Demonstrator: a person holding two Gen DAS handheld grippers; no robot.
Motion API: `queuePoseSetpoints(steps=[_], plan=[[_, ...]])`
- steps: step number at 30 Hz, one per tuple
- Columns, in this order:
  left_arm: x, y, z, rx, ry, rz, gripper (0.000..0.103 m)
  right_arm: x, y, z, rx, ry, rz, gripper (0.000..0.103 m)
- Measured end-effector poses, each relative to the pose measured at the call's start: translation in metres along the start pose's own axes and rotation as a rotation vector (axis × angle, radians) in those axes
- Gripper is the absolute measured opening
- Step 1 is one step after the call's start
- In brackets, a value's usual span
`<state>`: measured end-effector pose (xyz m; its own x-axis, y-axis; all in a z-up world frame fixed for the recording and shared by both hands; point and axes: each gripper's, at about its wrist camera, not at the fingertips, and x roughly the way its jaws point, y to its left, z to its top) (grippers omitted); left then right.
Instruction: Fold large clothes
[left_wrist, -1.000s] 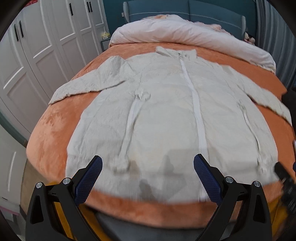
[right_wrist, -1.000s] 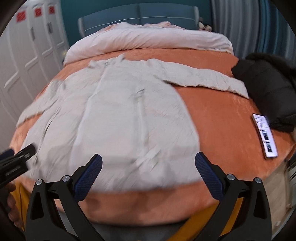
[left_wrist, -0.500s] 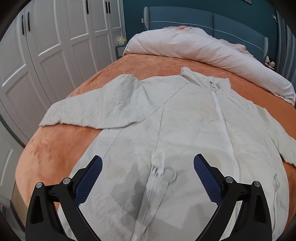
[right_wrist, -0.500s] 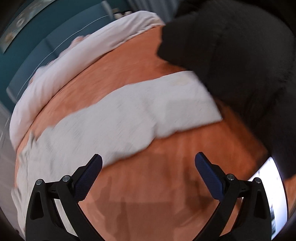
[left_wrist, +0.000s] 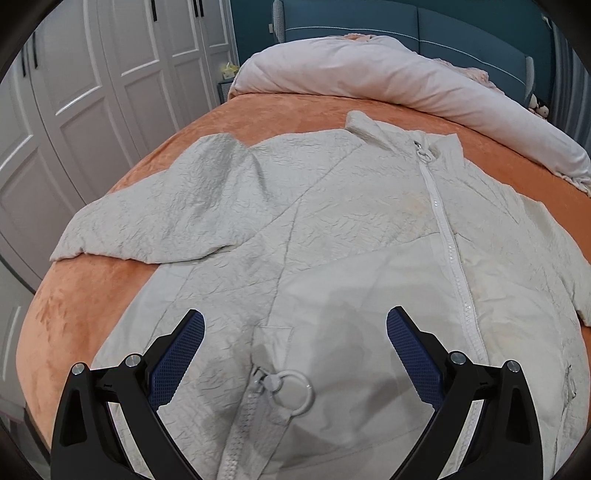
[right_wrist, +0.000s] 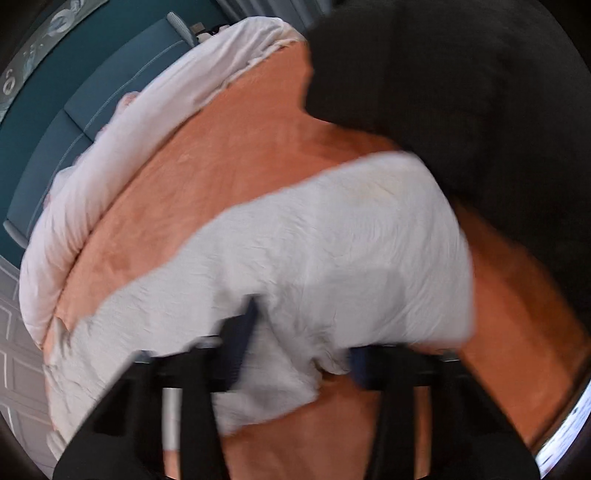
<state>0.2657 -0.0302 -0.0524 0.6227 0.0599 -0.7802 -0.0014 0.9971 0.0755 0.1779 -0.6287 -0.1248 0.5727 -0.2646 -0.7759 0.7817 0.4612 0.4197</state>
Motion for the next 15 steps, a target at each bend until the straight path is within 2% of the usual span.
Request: queuePoseSetpoints(steps=[3,6,9,10,12,14,15], plan=[[0.002,-0.002,0.002,0.010,-0.002,0.007,0.097,-0.021,0.048,-0.003,-0.063,-0.046,0.134,0.014],[0.002,0.001,0.002,0.006,-0.002,0.006,0.097,-0.057,0.131,-0.024,-0.272,-0.104,0.243,0.013],[0.003,0.007,0.002,-0.005,0.003,0.002,0.097,-0.096,0.241,-0.087,-0.573,-0.119,0.379,0.013],[0.003,0.010,0.002,-0.011,0.004,0.002,0.097,-0.102,0.264,-0.106,-0.635,-0.113,0.421,0.013],[0.004,0.017,0.001,-0.024,0.008,0.003,0.097,-0.112,0.321,-0.169,-0.790,-0.054,0.517,0.013],[0.005,0.024,0.001,-0.033,0.014,0.001,0.097,-0.108,0.355,-0.223,-0.911,0.006,0.557,0.013],[0.006,0.028,0.000,-0.037,0.017,0.001,0.097,-0.103,0.368,-0.253,-0.973,0.040,0.561,0.017]])
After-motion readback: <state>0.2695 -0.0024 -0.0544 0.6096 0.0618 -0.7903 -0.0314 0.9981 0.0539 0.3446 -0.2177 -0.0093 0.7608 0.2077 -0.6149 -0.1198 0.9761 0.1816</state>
